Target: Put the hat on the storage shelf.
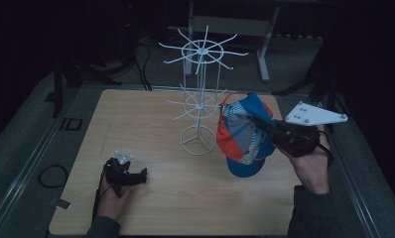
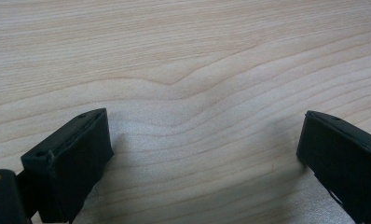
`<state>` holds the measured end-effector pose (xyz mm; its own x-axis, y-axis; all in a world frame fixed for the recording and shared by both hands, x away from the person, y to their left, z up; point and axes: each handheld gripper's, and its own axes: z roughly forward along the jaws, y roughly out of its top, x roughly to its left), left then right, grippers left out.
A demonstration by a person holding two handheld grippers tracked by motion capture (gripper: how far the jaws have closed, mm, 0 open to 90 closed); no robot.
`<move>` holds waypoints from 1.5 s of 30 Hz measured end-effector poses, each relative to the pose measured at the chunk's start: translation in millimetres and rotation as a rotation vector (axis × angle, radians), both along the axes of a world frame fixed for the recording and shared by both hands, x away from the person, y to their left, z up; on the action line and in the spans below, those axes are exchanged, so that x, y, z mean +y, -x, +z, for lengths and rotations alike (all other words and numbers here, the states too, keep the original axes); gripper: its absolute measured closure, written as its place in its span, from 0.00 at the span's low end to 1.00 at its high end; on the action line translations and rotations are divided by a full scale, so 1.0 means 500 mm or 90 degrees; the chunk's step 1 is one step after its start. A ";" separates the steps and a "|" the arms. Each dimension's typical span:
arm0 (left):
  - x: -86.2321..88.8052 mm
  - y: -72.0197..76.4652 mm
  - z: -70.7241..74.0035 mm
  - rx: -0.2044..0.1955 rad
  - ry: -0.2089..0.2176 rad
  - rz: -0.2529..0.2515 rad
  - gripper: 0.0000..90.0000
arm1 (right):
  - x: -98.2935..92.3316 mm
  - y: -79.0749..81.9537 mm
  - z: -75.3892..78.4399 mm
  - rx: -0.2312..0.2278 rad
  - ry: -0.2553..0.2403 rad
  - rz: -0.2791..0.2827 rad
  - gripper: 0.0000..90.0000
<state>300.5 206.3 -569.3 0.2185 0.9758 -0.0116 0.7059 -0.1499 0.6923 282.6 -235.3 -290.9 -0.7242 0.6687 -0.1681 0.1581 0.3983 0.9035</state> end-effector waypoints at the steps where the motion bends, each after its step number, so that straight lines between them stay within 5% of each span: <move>1: 0.000 0.000 0.000 0.000 0.000 0.000 0.04 | -0.001 0.000 0.001 -0.002 -0.001 0.000 0.98; 45: 0.000 0.000 0.000 0.000 0.000 0.000 0.04 | -0.008 -0.014 0.050 -0.021 -0.053 0.011 0.98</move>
